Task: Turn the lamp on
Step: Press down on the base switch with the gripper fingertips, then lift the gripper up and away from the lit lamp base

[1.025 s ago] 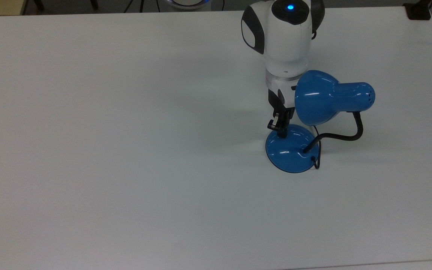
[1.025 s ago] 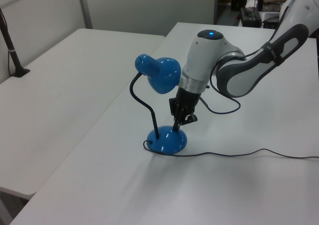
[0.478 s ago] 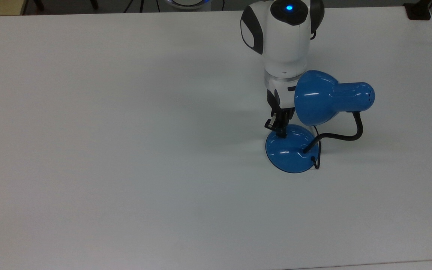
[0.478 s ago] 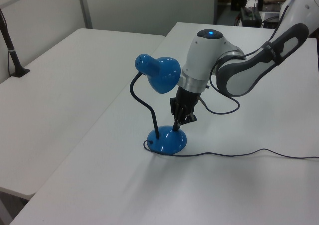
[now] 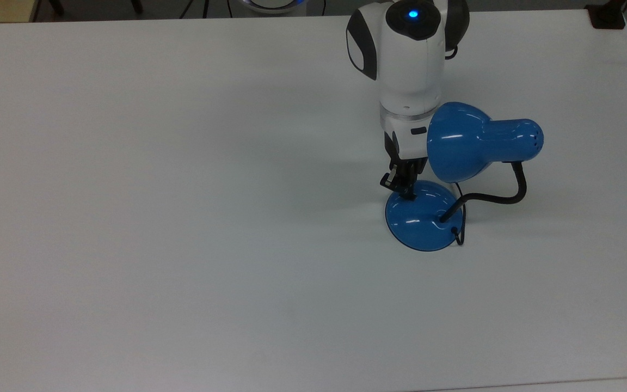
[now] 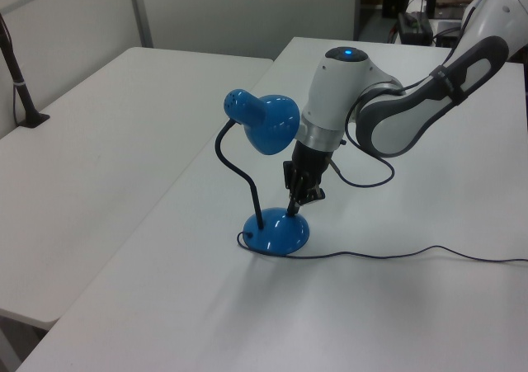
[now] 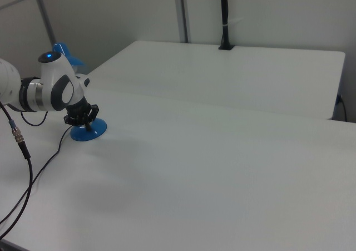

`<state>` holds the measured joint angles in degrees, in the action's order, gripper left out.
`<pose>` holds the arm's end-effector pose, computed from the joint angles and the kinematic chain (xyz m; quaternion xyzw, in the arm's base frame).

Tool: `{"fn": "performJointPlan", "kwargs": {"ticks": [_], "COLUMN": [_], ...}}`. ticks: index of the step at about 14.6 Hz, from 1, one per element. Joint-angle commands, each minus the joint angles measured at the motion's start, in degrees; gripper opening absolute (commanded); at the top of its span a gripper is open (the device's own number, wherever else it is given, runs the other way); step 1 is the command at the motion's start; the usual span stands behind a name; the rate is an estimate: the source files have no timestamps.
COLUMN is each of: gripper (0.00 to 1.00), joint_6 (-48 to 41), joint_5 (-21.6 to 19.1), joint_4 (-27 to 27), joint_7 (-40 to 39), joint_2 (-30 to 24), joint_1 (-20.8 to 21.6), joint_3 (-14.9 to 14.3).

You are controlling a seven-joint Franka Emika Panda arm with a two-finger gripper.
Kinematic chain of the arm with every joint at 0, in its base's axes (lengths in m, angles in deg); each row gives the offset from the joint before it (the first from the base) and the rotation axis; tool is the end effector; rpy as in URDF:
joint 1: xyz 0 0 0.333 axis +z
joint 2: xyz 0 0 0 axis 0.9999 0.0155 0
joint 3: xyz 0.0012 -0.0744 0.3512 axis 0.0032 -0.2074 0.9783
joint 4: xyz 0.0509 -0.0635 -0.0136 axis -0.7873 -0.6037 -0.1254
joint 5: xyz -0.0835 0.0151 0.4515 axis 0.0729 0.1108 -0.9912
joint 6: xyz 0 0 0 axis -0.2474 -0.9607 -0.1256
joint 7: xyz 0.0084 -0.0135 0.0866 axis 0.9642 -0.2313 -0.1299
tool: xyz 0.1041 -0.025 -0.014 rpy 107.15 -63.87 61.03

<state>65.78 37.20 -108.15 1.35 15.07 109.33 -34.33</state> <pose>0.7007 0.2942 0.3257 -0.8834 -0.4423 -0.1546 0.0035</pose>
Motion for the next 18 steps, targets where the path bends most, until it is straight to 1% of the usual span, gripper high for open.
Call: {"fn": "performJointPlan", "kwargs": {"ticks": [1, 5, 8, 11, 15, 18], "gripper": [0.0, 0.0, 0.0, 0.0, 0.0, 0.0], "joint_6": [-1.8, -1.8, -1.8, -1.8, -1.8, -2.0], "joint_5": [-1.7, -2.3, -2.3, -2.4, -2.4, -2.4], "joint_4": [1.0, 1.1, 2.5, 2.7, 2.7, 2.1], "joint_7": [0.6, 1.3, 1.4, 1.4, 1.5, 1.5], "joint_2": [0.2, 0.1, 0.5, 0.8, 1.4, 0.1], "joint_1": [0.4, 0.6, 0.6, 0.7, 0.9, 0.6], "joint_3": [-0.2, -0.1, -0.1, -0.1, 0.5, 0.6]}}
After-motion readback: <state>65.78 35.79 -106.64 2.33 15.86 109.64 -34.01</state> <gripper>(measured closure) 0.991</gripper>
